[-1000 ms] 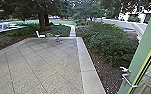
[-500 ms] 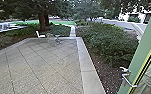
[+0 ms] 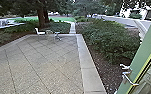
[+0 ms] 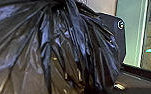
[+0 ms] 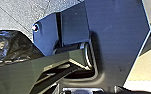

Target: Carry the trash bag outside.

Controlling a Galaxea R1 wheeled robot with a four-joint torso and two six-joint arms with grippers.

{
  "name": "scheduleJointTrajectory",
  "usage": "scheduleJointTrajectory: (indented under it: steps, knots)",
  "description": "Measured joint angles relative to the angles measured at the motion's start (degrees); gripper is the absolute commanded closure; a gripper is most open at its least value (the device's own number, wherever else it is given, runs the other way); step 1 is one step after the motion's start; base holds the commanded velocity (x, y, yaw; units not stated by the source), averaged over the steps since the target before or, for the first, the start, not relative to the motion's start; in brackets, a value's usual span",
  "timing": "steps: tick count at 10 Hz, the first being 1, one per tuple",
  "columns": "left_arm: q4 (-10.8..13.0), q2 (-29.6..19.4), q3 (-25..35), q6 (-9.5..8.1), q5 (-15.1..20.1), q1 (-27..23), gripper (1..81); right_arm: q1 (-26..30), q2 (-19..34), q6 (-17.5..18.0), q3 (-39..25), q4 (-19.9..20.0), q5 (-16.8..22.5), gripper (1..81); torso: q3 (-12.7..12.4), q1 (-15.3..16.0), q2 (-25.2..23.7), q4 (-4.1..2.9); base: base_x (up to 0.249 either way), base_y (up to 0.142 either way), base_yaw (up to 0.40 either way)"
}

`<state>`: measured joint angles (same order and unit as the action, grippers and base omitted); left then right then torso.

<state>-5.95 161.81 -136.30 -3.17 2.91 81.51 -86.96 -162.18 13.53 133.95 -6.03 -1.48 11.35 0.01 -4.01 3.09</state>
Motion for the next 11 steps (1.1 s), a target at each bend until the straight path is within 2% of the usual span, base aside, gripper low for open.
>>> scheduleJointTrajectory:
  steps: [2,4,6,8,9,10,11]
  knots:
    - [-2.15,-5.79,4.63,-0.13,0.20,-2.84,81.1,0.30,-0.22,0.02,-0.07,0.00,-0.01,1.0,4.02,0.02,0.02,0.00,0.000,0.000,0.000]
    - [-5.42,-10.40,8.96,-0.13,1.49,-7.91,81.1,1.07,-0.85,0.00,-0.90,0.02,-0.21,1.0,7.83,0.05,0.05,0.00,0.000,0.000,0.000]
    - [-8.83,-12.13,11.08,-0.13,3.23,-13.54,81.1,1.40,-0.55,0.00,-0.93,0.04,-0.28,1.0,8.94,0.09,0.07,0.00,0.000,0.000,0.000]
    - [-11.63,-13.82,11.39,-0.11,5.99,-17.64,81.1,1.43,-0.79,0.00,-1.15,0.04,-0.32,1.0,8.88,0.09,0.09,-0.04,0.000,0.000,0.000]
    - [-13.15,-14.68,11.43,-0.13,7.47,-20.26,81.1,1.38,-0.83,0.00,-1.34,0.04,-0.34,1.0,8.81,0.09,0.09,-0.63,0.000,0.000,0.000]
    - [-14.56,-15.45,11.72,-0.11,8.61,-22.82,81.1,1.16,-0.83,-0.02,-1.34,0.04,-0.23,1.0,8.81,0.09,0.09,-2.05,0.000,0.000,0.000]
    - [-15.85,-16.13,11.78,-0.13,9.59,-24.65,81.1,1.27,-0.80,-0.02,-1.34,0.04,-0.32,1.0,8.83,0.11,0.11,-3.91,0.000,0.000,0.000]
